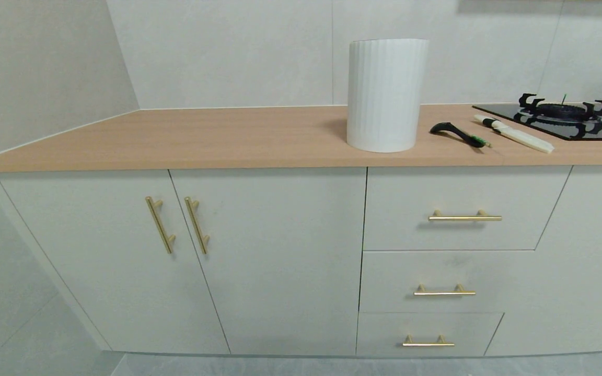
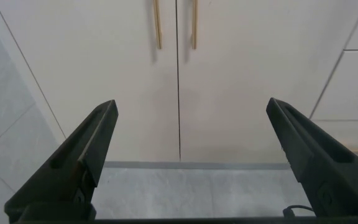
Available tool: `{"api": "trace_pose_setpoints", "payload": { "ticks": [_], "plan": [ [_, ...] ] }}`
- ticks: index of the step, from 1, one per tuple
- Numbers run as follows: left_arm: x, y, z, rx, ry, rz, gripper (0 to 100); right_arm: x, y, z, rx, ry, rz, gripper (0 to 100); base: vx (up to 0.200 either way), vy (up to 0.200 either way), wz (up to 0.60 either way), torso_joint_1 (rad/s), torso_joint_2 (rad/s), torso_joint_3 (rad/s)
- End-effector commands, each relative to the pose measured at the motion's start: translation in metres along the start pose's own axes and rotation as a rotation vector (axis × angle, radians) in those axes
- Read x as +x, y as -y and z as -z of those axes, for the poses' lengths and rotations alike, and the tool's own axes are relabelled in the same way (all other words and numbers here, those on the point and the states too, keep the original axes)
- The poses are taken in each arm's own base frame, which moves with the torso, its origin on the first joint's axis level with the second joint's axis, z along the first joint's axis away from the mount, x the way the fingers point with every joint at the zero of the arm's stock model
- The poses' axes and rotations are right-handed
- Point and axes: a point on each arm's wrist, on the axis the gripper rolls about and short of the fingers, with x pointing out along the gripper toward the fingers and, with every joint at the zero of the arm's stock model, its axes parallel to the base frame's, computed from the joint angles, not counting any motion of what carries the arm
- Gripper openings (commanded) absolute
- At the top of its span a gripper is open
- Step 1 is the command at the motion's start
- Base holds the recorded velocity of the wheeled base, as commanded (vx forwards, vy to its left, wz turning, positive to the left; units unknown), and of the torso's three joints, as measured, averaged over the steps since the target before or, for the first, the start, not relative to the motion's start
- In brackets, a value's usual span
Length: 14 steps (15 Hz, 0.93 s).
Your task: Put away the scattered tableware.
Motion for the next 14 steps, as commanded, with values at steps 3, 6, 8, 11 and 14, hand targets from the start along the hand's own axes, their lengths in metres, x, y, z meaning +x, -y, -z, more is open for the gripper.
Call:
{"api": "trace_pose_setpoints", "payload": {
  "ticks": [3, 6, 8, 11, 14],
  "plan": [
    [0.000, 0.000, 0.000, 0.001, -0.002, -0.001, 100, 0.000, 0.000, 0.000, -0.002, -0.002, 0.001, 100, 0.000, 0.000, 0.00, 0.000, 0.00, 0.000],
    [0.000, 0.000, 0.000, -0.001, -0.002, -0.001, 100, 0.000, 0.000, 0.000, -0.005, 0.001, 0.000, 100, 0.000, 0.000, 0.00, 0.000, 0.00, 0.000],
    [0.000, 0.000, 0.000, 0.001, -0.002, -0.001, 100, -0.009, 0.000, -0.035, 0.042, 0.113, -0.007, 100, 0.000, 0.000, 0.00, 0.000, 0.00, 0.000],
    [0.000, 0.000, 0.000, -0.001, 0.000, -0.001, 100, 0.012, 0.000, -0.053, 0.031, -0.119, -0.092, 100, 0.000, 0.000, 0.00, 0.000, 0.00, 0.000],
    [0.000, 0.000, 0.000, -0.001, -0.002, -0.001, 100, 0.046, -0.005, -0.064, -0.039, -0.336, -0.190, 100, 0.000, 0.000, 0.00, 0.000, 0.00, 0.000]
  ]
}}
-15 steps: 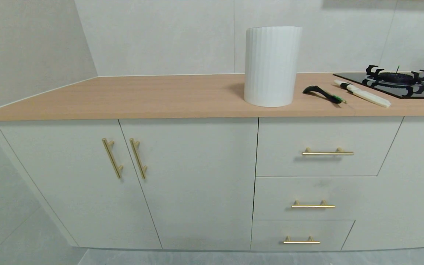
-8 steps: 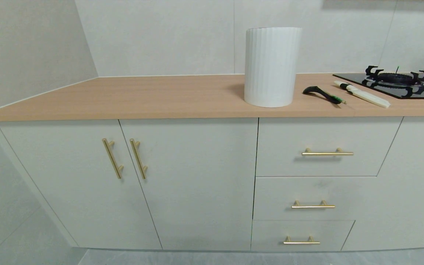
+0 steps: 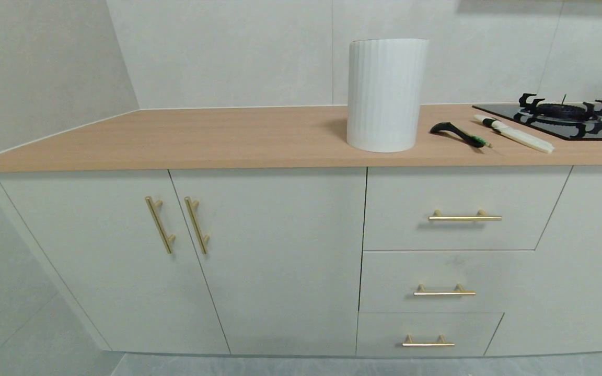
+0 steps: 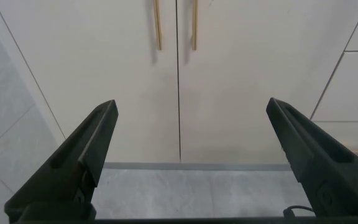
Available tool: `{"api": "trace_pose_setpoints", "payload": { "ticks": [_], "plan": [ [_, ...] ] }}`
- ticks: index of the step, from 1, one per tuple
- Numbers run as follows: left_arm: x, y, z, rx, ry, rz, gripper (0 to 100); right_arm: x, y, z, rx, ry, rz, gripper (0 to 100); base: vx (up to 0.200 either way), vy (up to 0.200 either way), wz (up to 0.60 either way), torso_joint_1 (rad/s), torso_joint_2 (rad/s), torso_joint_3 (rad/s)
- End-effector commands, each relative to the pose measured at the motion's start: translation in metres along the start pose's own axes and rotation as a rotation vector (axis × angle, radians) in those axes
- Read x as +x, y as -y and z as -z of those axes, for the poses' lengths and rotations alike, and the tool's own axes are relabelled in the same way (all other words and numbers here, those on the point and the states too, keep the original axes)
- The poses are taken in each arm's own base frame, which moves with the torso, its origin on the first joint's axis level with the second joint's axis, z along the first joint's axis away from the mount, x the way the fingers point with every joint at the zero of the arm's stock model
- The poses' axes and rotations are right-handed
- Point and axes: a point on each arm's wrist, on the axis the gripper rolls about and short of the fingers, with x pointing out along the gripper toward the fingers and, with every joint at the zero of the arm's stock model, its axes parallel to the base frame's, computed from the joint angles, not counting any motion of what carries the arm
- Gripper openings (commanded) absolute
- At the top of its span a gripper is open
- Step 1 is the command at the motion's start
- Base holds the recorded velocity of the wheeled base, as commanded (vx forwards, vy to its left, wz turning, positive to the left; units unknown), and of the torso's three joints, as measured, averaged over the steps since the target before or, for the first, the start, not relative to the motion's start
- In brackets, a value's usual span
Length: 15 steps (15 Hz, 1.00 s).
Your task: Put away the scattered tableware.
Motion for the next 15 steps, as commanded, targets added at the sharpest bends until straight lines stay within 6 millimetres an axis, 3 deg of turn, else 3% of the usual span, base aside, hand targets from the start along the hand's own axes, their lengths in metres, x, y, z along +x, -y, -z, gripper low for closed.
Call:
{"api": "trace_pose_setpoints", "payload": {
  "ticks": [1, 3, 4, 5, 6, 7, 12, 14, 15],
  "plan": [
    [0.000, 0.000, 0.000, -0.001, -0.002, 0.000, 100, 0.047, -0.002, -0.024, -0.060, -0.285, -0.080, 100, 0.000, 0.000, 0.00, 0.000, 0.00, 0.000],
    [0.000, 0.000, 0.000, -0.001, 0.000, 0.000, 100, 0.080, -0.004, -0.046, -0.063, -0.378, -0.087, 100, 0.000, 0.000, 0.00, 0.000, 0.00, 0.000],
    [0.000, 0.000, 0.000, -0.001, -0.002, 0.000, 100, 0.095, -0.005, -0.050, -0.068, -0.424, -0.087, 100, 0.000, 0.000, 0.00, 0.000, 0.00, 0.000],
    [0.000, 0.000, 0.000, -0.001, -0.002, 0.000, 100, 0.122, -0.007, -0.056, -0.075, -0.493, -0.090, 100, 0.000, 0.000, 0.00, 0.000, 0.00, 0.000],
    [0.000, 0.000, 0.000, -0.001, 0.000, 0.000, 100, 0.132, -0.007, -0.056, -0.075, -0.521, -0.090, 100, 0.000, 0.000, 0.00, 0.000, 0.00, 0.000],
    [0.000, 0.000, 0.000, -0.001, -0.002, 0.000, 100, 0.172, -0.008, -0.054, -0.075, -0.597, -0.085, 100, 0.000, 0.000, 0.00, 0.000, 0.00, 0.000],
    [0.000, 0.000, 0.000, -0.001, 0.000, 0.000, 100, 0.265, -0.009, 0.003, -0.070, -0.713, -0.071, 100, 0.000, 0.000, 0.00, 0.000, 0.00, 0.000],
    [0.000, 0.000, 0.000, -0.001, -0.002, 0.000, 100, 0.283, -0.008, 0.023, -0.070, -0.727, -0.056, 100, 0.000, 0.000, 0.00, 0.000, 0.00, 0.000],
    [0.000, 0.000, 0.000, -0.001, -0.002, 0.000, 100, 0.294, -0.008, 0.044, -0.072, -0.754, -0.041, 100, 0.000, 0.000, 0.00, 0.000, 0.00, 0.000]
  ]
}}
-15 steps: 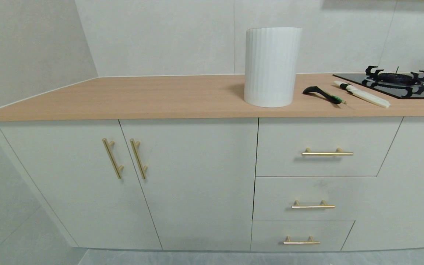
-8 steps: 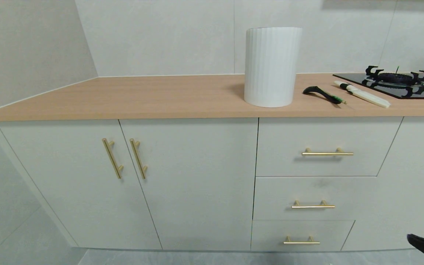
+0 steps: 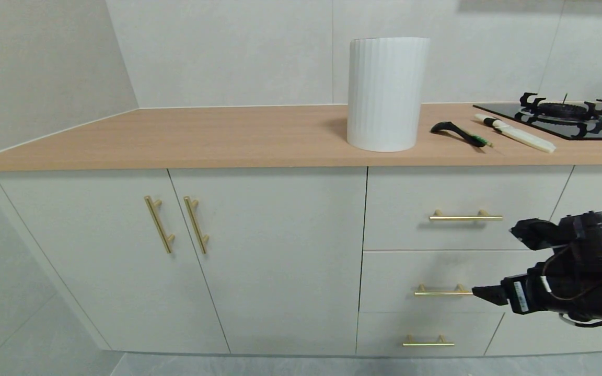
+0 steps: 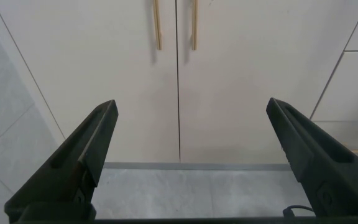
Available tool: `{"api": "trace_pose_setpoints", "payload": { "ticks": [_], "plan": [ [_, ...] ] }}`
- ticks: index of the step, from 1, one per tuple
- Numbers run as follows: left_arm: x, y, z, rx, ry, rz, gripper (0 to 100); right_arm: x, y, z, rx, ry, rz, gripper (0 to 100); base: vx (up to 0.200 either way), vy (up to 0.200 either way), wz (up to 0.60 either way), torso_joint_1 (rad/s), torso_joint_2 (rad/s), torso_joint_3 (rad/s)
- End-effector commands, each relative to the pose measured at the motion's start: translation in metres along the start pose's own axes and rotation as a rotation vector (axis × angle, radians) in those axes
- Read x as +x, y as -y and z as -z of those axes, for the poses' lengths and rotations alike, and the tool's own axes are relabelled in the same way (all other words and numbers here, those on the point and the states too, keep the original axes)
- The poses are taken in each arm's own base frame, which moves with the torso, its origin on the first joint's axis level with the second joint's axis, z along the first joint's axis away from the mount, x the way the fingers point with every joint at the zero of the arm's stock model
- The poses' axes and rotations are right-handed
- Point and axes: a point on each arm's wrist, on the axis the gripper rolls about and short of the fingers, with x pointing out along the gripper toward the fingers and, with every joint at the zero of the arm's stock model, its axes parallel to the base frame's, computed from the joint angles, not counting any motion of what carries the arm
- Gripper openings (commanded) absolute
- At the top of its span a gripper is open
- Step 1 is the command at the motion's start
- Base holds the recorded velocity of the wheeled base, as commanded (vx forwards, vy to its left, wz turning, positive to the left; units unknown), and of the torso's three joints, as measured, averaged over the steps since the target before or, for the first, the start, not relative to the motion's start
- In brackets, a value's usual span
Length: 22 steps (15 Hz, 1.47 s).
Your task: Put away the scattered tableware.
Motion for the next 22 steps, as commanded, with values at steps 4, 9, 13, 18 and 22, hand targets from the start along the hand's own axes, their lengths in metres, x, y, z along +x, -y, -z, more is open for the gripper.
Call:
{"api": "trace_pose_setpoints", "payload": {
  "ticks": [4, 9, 13, 18, 22],
  "plan": [
    [0.000, 0.000, 0.000, 0.000, -0.002, -0.001, 100, 0.108, 0.001, 0.051, 0.061, -0.102, 0.072, 100, 0.000, 0.000, 0.00, 0.000, 0.00, 0.000],
    [0.000, 0.000, 0.000, 0.001, -0.002, -0.001, 100, 0.153, 0.002, 0.079, 0.075, 0.102, 0.122, 100, 0.000, 0.000, 0.00, 0.000, 0.00, 0.000],
    [0.000, 0.000, 0.000, 0.000, 0.000, -0.001, 100, 0.165, 0.004, 0.071, 0.087, 0.182, 0.168, 100, 0.000, 0.000, 0.00, 0.000, 0.00, 0.000],
    [0.000, 0.000, 0.000, 0.000, -0.002, -0.001, 100, 0.172, 0.006, 0.059, 0.134, 0.235, 0.170, 100, 0.000, 0.000, 0.00, 0.000, 0.00, 0.000],
    [0.000, 0.000, 0.000, 0.000, -0.002, -0.001, 100, 0.181, 0.007, 0.064, 0.134, 0.223, 0.184, 100, 0.000, 0.000, 0.00, 0.000, 0.00, 0.000]
  ]
}}
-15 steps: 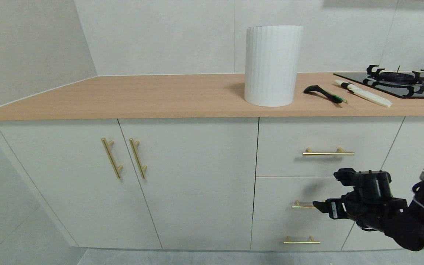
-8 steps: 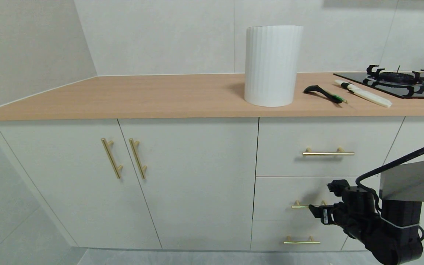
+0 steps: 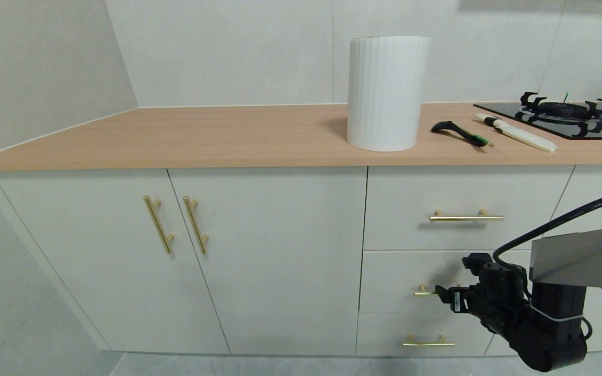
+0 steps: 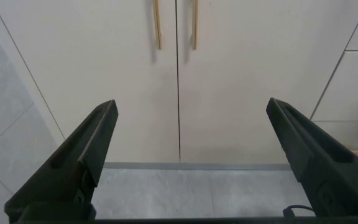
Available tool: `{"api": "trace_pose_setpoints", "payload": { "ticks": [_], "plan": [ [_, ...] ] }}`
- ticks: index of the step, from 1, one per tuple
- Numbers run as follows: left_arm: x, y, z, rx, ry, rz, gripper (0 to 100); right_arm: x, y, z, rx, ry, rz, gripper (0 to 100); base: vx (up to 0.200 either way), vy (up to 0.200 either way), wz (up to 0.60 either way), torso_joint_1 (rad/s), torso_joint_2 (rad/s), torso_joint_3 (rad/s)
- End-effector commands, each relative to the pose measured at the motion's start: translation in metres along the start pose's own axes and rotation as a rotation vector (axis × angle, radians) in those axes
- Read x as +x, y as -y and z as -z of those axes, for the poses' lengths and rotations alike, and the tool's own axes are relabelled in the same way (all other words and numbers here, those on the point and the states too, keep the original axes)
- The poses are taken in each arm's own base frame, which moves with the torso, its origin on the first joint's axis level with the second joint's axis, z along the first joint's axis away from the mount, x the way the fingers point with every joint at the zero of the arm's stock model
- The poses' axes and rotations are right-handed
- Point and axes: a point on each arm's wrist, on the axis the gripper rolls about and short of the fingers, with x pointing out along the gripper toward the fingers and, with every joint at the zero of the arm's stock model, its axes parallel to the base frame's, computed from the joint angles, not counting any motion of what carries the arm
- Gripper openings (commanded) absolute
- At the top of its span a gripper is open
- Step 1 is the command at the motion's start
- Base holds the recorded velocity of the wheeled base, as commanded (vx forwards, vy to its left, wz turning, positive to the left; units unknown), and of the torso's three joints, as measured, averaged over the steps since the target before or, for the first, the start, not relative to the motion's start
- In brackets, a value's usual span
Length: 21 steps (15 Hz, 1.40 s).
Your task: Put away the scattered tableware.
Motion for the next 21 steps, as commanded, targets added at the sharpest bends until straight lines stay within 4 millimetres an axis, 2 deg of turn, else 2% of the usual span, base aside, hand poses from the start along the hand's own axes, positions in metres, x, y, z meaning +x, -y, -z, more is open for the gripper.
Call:
{"api": "trace_pose_setpoints", "payload": {
  "ticks": [1, 4, 11, 12, 15, 16, 17, 18, 19, 21],
  "plan": [
    [0.000, 0.000, 0.000, 0.000, -0.002, 0.000, 100, 0.004, 0.000, 0.008, -0.007, -0.024, 0.008, 100, 0.000, 0.000, 0.00, 0.000, 0.00, 0.000],
    [0.000, 0.000, 0.000, 0.000, -0.002, 0.000, 100, 0.001, 0.000, 0.015, -0.027, -0.087, 0.010, 100, 0.000, 0.000, 0.00, 0.000, 0.00, 0.000],
    [0.000, 0.000, 0.000, 0.000, -0.002, 0.000, 100, -0.005, 0.000, 0.014, -0.031, -0.106, 0.010, 100, 0.000, 0.000, 0.00, 0.000, 0.00, 0.000],
    [0.000, 0.000, 0.000, 0.000, -0.002, 0.000, 100, -0.017, 0.002, 0.006, -0.049, -0.114, 0.006, 100, 0.000, 0.000, 0.00, 0.000, 0.00, 0.000],
    [0.000, 0.000, 0.000, 0.000, -0.002, 0.000, 100, -0.074, 0.006, -0.040, -0.075, -0.236, -0.079, 100, 0.000, 0.000, 0.00, 0.000, 0.00, 0.000],
    [0.000, 0.000, 0.000, 0.000, 0.000, 0.001, 100, -0.084, 0.006, -0.050, -0.075, -0.248, -0.089, 100, 0.000, 0.000, 0.00, 0.000, 0.00, 0.000],
    [0.000, 0.000, 0.000, 0.000, -0.002, 0.000, 100, -0.112, 0.009, -0.079, -0.069, -0.230, -0.099, 100, 0.000, 0.000, 0.00, 0.000, 0.00, 0.000],
    [0.000, 0.000, 0.000, 0.000, -0.002, 0.000, 100, -0.129, 0.010, -0.094, -0.067, -0.198, -0.104, 100, 0.000, 0.000, 0.00, 0.000, 0.00, 0.000],
    [0.000, 0.000, 0.000, 0.000, -0.002, 0.000, 100, -0.145, 0.010, -0.105, -0.066, -0.170, -0.110, 100, 0.000, 0.000, 0.00, 0.000, 0.00, 0.000],
    [0.000, 0.000, 0.000, 0.000, -0.002, 0.000, 100, -0.164, 0.004, -0.115, -0.074, -0.118, -0.139, 100, 0.000, 0.000, 0.00, 0.000, 0.00, 0.000]
  ]
}}
